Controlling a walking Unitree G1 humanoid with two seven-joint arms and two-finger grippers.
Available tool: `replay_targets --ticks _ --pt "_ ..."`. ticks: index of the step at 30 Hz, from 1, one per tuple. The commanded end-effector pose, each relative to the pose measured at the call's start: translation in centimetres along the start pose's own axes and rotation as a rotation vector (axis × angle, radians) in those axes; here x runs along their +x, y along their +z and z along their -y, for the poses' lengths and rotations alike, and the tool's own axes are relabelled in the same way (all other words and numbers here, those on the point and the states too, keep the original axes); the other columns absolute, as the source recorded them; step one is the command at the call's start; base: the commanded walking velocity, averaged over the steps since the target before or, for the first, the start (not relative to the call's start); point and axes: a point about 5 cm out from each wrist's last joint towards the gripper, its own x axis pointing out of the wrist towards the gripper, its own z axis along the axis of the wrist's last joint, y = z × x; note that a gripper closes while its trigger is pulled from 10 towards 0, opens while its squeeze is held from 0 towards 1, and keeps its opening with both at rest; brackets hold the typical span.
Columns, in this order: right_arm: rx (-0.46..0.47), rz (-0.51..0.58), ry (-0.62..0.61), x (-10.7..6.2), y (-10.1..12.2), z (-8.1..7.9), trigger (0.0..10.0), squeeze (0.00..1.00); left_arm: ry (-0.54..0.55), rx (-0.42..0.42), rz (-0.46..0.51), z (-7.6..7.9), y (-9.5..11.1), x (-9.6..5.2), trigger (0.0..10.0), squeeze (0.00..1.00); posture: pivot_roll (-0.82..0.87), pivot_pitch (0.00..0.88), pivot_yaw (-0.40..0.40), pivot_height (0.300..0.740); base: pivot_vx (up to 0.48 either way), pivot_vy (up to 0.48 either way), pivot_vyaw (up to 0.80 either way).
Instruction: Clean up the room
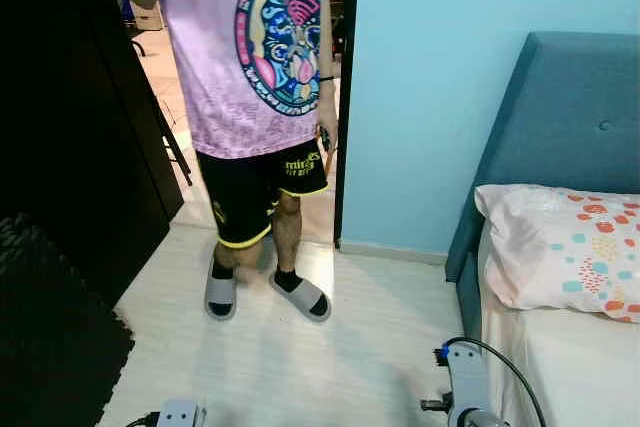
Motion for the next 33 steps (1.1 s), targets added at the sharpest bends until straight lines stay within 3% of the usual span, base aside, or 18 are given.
replay_targets --ticks 1,10,33 --pt "0.017 -0.019 0.000 0.0 -0.5 0.0 10.0 0.00 0.009 0.006 -0.003 -0.6 0.1 0.0 10.0 0.00 -0.10 0.000 0.006 0.740 0.000 0.000 0.00" --pt "-0.003 -0.028 0.006 -0.1 -0.5 0.0 10.0 0.00 0.003 0.003 -0.007 -0.5 0.1 0.0 10.0 0.00 -0.10 0.000 0.002 0.740 0.000 0.000 0.69" --pt "-0.009 -0.061 -0.001 -0.2 -1.7 -0.2 10.0 0.00 -0.019 -0.010 -0.022 -0.5 -0.4 -0.1 10.0 0.00 -0.11 0.000 0.013 0.740 0.000 0.000 0.00"
